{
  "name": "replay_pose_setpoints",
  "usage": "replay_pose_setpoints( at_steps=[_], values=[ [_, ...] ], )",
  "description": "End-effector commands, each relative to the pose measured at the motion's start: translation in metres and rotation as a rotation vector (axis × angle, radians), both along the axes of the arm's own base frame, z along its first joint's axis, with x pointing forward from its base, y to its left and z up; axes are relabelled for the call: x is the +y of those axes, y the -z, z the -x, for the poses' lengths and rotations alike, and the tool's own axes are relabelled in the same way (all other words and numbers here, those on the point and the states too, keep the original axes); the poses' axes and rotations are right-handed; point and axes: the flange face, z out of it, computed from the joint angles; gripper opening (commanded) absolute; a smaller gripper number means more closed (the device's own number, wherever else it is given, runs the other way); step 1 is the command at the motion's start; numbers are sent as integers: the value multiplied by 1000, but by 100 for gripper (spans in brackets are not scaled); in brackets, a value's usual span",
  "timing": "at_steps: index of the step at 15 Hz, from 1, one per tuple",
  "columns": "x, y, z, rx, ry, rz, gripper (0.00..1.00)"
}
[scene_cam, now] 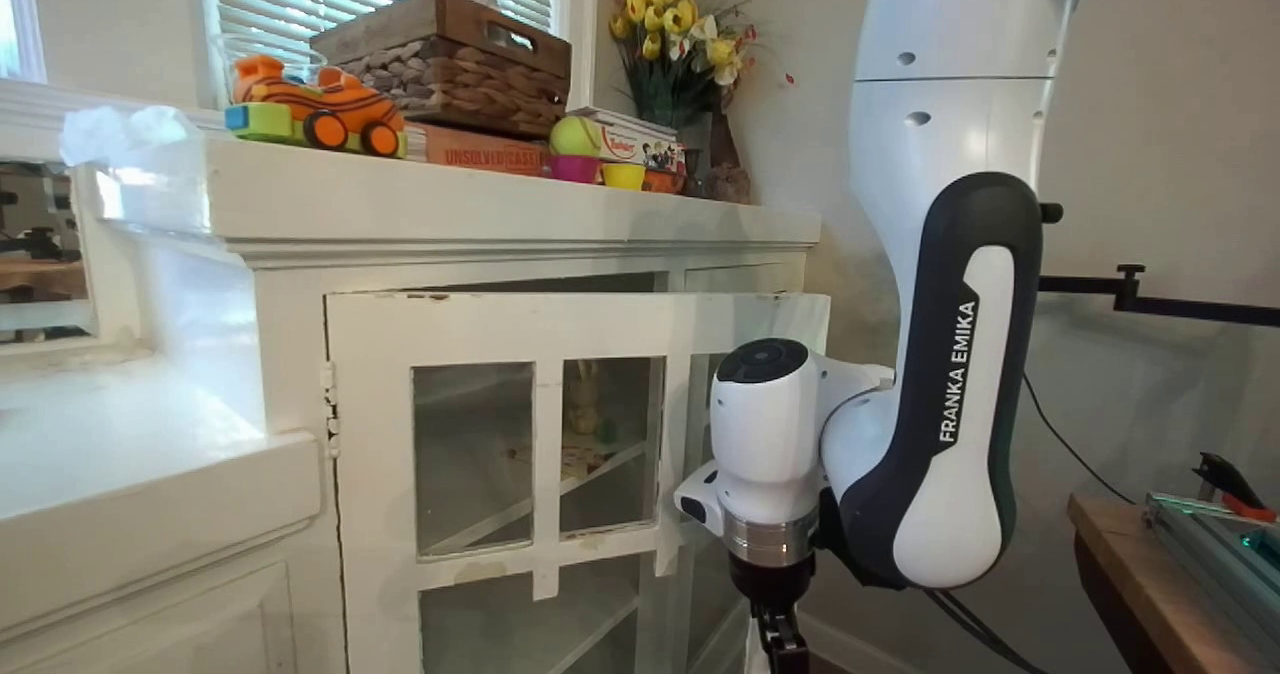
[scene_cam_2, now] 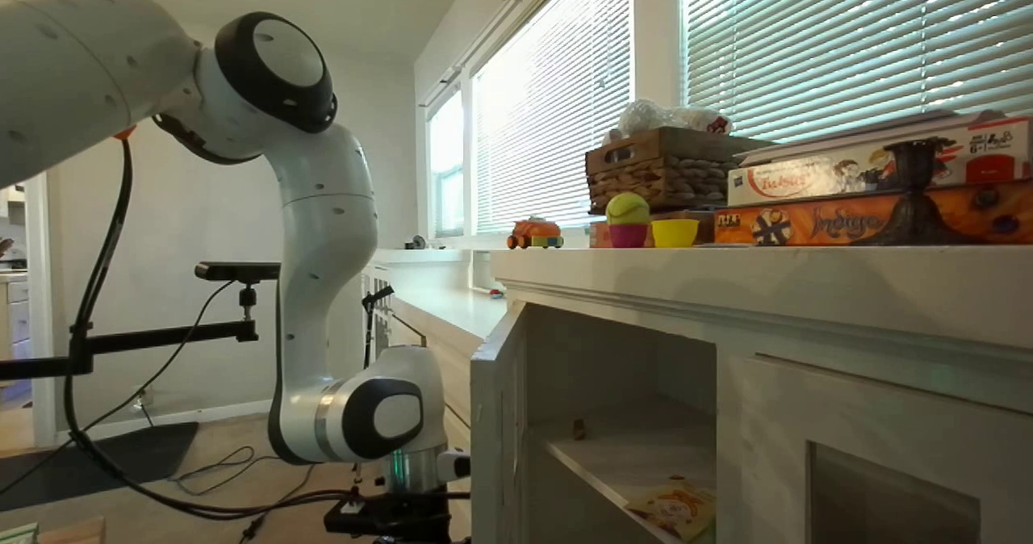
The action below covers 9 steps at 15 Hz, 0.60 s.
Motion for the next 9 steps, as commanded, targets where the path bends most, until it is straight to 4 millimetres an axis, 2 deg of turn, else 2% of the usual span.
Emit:
replay_pose_setpoints(
  at_steps=[1, 6, 9],
  values=[
    [3, -1, 6, -6, 96, -46, 100],
    [13, 7, 16, 14, 165, -117, 100],
    [-1, 9, 24, -4, 167, -103, 100]
  ],
)
